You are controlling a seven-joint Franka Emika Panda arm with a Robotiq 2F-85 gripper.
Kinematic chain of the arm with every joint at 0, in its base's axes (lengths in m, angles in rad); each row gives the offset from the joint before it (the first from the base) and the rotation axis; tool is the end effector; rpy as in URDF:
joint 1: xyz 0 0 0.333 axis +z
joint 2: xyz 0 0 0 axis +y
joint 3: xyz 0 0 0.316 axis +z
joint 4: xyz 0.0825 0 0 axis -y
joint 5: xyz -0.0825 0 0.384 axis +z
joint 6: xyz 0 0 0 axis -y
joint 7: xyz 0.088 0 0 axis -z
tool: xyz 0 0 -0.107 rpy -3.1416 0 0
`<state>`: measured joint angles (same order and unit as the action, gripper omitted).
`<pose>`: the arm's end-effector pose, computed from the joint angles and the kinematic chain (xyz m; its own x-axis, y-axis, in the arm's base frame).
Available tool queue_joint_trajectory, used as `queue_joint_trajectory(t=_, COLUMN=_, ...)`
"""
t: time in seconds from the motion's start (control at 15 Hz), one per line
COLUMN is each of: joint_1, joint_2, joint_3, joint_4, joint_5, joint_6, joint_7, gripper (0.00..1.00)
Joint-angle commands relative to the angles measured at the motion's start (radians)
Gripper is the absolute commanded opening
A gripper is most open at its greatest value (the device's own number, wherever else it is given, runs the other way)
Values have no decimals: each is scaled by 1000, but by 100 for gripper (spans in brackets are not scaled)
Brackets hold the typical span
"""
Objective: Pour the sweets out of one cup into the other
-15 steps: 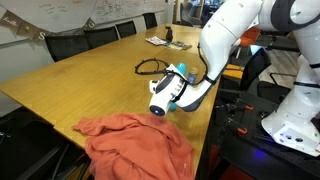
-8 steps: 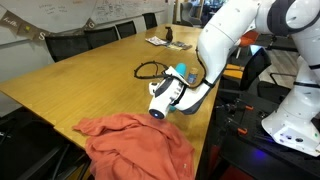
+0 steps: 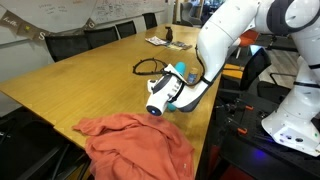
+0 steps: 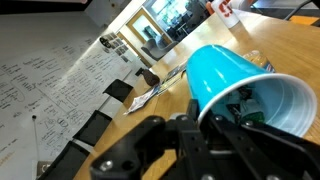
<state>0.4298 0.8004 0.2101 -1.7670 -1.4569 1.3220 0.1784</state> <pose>0.5429 0.2365 0.1488 0.6280 0.2284 -0.7439 0.6998 0.2524 0.6683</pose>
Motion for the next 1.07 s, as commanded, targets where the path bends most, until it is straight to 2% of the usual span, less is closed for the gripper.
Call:
queue_joint_trajectory(t=0.0, joint_1=-85, joint_2=-70, joint_3=45, joint_4=21, joint_5=77, joint_6=76, joint_7=15, gripper=1)
queue_joint_trajectory(t=0.47, joint_1=-207, joint_2=-178, joint_3=37, joint_4=68, joint_5=226, joint_6=345, joint_7=15, gripper=1)
queue_joint_trajectory(t=1.0, joint_1=-299, joint_2=-281, joint_3=-8, joint_4=14, joint_5=458, joint_6=765, joint_7=49, gripper=1)
